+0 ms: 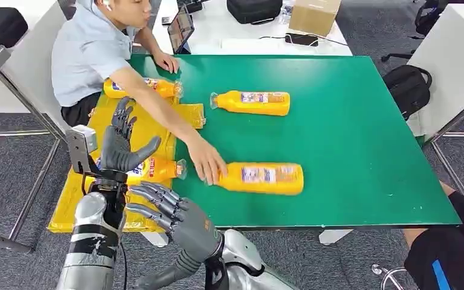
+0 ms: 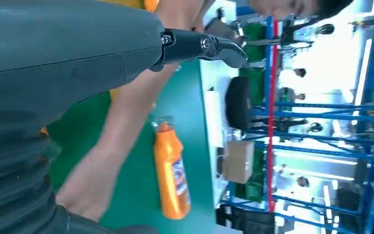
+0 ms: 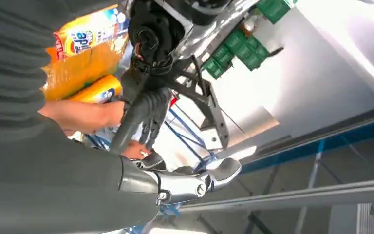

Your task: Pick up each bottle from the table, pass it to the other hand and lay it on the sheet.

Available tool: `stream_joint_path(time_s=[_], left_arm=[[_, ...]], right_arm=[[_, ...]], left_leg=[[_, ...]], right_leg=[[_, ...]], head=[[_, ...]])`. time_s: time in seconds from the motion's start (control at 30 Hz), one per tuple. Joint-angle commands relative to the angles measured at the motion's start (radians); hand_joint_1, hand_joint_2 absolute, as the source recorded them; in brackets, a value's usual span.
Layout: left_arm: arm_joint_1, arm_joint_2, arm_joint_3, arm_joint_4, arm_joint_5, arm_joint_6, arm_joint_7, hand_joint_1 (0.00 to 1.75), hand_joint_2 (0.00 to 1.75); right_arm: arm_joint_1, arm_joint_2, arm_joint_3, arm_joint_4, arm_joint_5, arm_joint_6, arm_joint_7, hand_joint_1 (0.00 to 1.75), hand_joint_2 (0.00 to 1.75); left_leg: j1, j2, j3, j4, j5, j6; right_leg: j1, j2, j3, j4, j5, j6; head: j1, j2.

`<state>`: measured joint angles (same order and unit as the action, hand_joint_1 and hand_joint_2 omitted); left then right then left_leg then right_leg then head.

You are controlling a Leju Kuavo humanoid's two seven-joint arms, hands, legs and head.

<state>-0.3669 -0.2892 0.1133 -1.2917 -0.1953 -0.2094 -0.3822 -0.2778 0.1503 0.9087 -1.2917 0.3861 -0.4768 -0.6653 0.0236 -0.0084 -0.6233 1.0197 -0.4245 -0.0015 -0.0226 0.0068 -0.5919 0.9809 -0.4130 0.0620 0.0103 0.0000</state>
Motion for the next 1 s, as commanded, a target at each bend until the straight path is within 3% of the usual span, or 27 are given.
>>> stream_joint_path(time_s=[0.03, 0.1, 0.13, 0.2, 0.27, 0.33, 0.47, 0.67, 0.77, 1.0], left_arm=[[0.074, -0.06, 0.005, -0.206, 0.054, 0.026, -0.004, 0.0, 1.75], [0.122, -0.06, -0.032, -0.281, 0.054, 0.086, -0.02, 0.0, 1.75], [0.18, -0.06, -0.056, -0.36, -0.02, 0.187, -0.014, 0.0, 1.75], [0.249, -0.06, -0.053, -0.457, -0.137, 0.299, -0.021, 0.0, 1.75], [0.287, -0.06, -0.023, -0.505, -0.193, 0.348, -0.007, 0.0, 1.75], [0.325, -0.06, 0.023, -0.533, -0.205, 0.412, 0.036, 0.0, 1.75], [0.378, -0.06, 0.062, -0.571, -0.27, 0.451, -0.016, 0.0, 1.75], [0.398, -0.06, 0.027, -0.554, -0.313, 0.442, 0.01, 0.0, 1.75], [0.392, -0.06, 0.026, -0.527, -0.33, 0.438, 0.01, 0.0, 1.75], [0.392, -0.06, 0.026, -0.527, -0.33, 0.438, 0.01, 0.0, 1.75]], right_arm=[[0.063, -0.05, -0.083, -0.154, 0.045, -0.078, -0.033, 0.0, 1.75], [0.124, -0.033, -0.179, -0.205, 0.107, -0.097, -0.033, 0.0, 1.75], [0.212, 0.024, -0.353, -0.235, 0.266, -0.038, 0.001, 0.0, 1.75], [0.277, 0.059, -0.496, -0.273, 0.443, 0.082, 0.104, 0.0, 1.75], [0.296, 0.065, -0.573, -0.246, 0.544, 0.09, 0.168, 0.0, 1.75], [0.305, 0.062, -0.723, -0.198, 0.773, 0.103, 0.356, 0.0, 1.75], [0.289, 0.068, -0.936, -0.136, 0.893, 0.129, 0.374, 0.0, 1.75], [0.272, 0.096, -1.006, -0.046, 0.937, 0.255, 0.449, 0.0, 1.75], [0.262, 0.089, -1.017, 0.051, 0.939, 0.226, 0.452, 0.0, 1.75], [0.262, 0.089, -1.017, 0.051, 0.939, 0.226, 0.452, 0.0, 1.75]], left_leg=[[0.0, 0.0, 0.003, 0.0, -0.002, 0.002], [0.0, 0.0, 0.0, 0.0, -0.001, 0.001], [0.0, -0.001, 0.002, 0.0, -0.002, 0.002], [-0.001, -0.001, 0.003, -0.001, -0.002, 0.002], [-0.001, 0.0, 0.006, -0.001, -0.005, 0.002], [-0.001, 0.002, 0.006, -0.002, -0.004, 0.002], [-0.001, 0.0, 0.005, -0.002, -0.002, 0.003], [-0.002, 0.0, 0.003, -0.002, -0.002, 0.002], [-0.001, -0.001, 0.003, -0.002, -0.002, 0.002], [-0.001, 0.0, 0.002, -0.002, -0.002, 0.002]], right_leg=[[0.001, -0.001, 0.003, -0.001, -0.001, -0.003], [0.0, -0.001, 0.001, 0.0, -0.001, -0.001], [0.0, -0.002, 0.004, -0.001, -0.002, -0.002], [0.0, -0.003, 0.005, -0.001, -0.003, -0.002], [0.0, -0.002, 0.007, -0.001, -0.005, -0.004], [0.0, 0.0, 0.007, -0.002, -0.003, -0.003], [0.0, -0.001, 0.006, -0.004, -0.002, -0.002], [-0.001, -0.001, 0.004, -0.003, -0.003, -0.002], [0.0, -0.001, 0.005, -0.004, -0.002, -0.001], [0.0, -0.001, 0.004, -0.002, -0.002, -0.001]], head=[[0.0, 0.0], [0.0, 0.0], [0.0, 0.0], [0.0, 0.0], [0.0, 0.0], [0.0, 0.0], [0.0, 0.0], [0.0, 0.0], [0.0, 0.0], [0.0, 0.0]])
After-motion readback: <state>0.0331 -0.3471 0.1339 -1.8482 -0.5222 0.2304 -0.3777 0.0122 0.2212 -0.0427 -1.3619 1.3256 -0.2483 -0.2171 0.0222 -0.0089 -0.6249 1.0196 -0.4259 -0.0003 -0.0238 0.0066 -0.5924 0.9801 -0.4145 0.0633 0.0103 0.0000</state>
